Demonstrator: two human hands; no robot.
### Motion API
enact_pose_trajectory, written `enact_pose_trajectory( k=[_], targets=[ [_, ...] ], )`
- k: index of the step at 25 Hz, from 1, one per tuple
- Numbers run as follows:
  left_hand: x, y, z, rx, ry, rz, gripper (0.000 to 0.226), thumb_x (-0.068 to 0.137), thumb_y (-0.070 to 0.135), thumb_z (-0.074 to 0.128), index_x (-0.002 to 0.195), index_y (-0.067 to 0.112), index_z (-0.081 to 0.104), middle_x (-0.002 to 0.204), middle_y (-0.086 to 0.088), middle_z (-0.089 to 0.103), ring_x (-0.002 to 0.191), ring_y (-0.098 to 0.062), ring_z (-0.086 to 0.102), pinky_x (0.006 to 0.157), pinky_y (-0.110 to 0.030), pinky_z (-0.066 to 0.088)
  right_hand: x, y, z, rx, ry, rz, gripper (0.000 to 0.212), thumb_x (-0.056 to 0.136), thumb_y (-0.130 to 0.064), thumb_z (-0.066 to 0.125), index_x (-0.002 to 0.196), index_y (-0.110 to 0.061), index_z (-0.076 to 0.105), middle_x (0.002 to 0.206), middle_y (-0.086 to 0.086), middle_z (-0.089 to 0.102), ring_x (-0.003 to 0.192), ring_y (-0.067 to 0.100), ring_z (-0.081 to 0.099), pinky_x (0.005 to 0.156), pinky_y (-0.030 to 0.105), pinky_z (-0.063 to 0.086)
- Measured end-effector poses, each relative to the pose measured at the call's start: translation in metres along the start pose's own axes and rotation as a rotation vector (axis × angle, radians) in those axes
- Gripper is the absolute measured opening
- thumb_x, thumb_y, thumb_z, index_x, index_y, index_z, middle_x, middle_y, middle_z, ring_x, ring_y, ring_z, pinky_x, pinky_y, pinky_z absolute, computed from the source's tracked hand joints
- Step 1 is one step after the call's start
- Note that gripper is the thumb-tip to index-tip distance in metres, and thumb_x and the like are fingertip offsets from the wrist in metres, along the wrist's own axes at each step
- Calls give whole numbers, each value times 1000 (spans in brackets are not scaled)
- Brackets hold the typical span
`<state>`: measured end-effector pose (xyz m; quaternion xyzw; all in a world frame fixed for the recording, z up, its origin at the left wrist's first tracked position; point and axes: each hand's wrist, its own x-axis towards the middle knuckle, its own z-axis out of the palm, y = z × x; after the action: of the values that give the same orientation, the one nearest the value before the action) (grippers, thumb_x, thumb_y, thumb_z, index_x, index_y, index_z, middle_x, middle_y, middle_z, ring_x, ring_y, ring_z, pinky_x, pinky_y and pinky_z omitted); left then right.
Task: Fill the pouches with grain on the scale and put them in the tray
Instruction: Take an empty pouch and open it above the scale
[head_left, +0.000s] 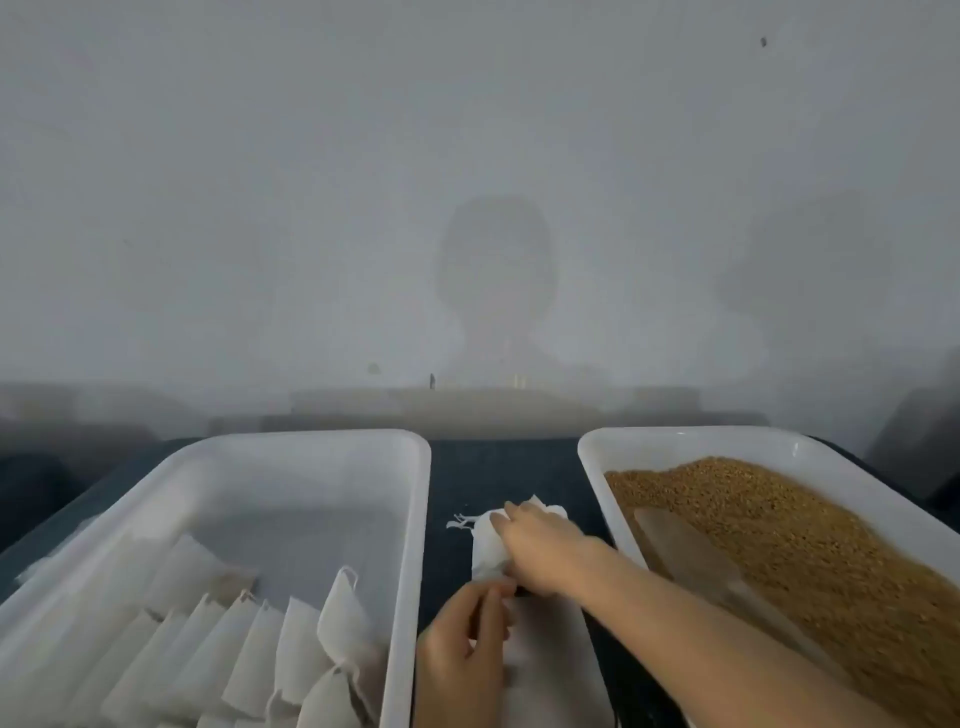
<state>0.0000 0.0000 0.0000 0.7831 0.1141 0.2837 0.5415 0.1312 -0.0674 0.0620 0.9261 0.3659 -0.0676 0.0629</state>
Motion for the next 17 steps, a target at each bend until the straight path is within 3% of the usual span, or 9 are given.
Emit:
enact_pose_trajectory(
  k=[2,5,9,13,15,17],
  targets=[
    [2,-4,-6,-73,5,-17,33,92,0,55,80,27,71,69,3,68,65,-8,64,58,-13,49,7,-5,8,-53,-51,19,62,95,-23,53,147,-9,22,152,16,26,138,33,28,110,45,29],
    [0,0,-3,-99,-70,-82,28,94,4,54,83,23,72,72,1,69,64,-15,65,60,-30,58,15,-4,8,-127,-102,49,43,94,-26,46,135,-14,43,133,14,51,120,32,48,100,44,37],
    [-4,3,2,-88,-89,-47,25,94,5,54,85,21,72,71,2,67,62,-14,64,62,-33,58,10,3,8,-186,-59,-2,35,96,-24,44,131,-18,49,131,12,52,120,32,49,100,45,38],
    [3,7,6,-150,-50,-99,25,97,10,50,87,22,70,74,10,68,73,-11,66,61,-25,57,-8,5,-9,26,332,-11,32,102,-26,36,125,-18,55,120,6,56,114,25,50,91,36,42],
    [3,6,7,-162,-42,-94,22,98,16,49,93,25,68,79,13,69,83,-5,65,62,-15,51,-29,4,-16,173,466,-35,31,101,-27,38,126,-21,56,114,3,58,108,20,51,85,34,47],
    [2,10,5,-193,-45,-66,24,99,24,44,96,25,68,85,14,70,86,-3,64,65,-10,46,-57,0,-14,151,554,-143,31,96,-25,49,127,-26,56,111,1,58,102,18,53,77,30,49]
  ],
)
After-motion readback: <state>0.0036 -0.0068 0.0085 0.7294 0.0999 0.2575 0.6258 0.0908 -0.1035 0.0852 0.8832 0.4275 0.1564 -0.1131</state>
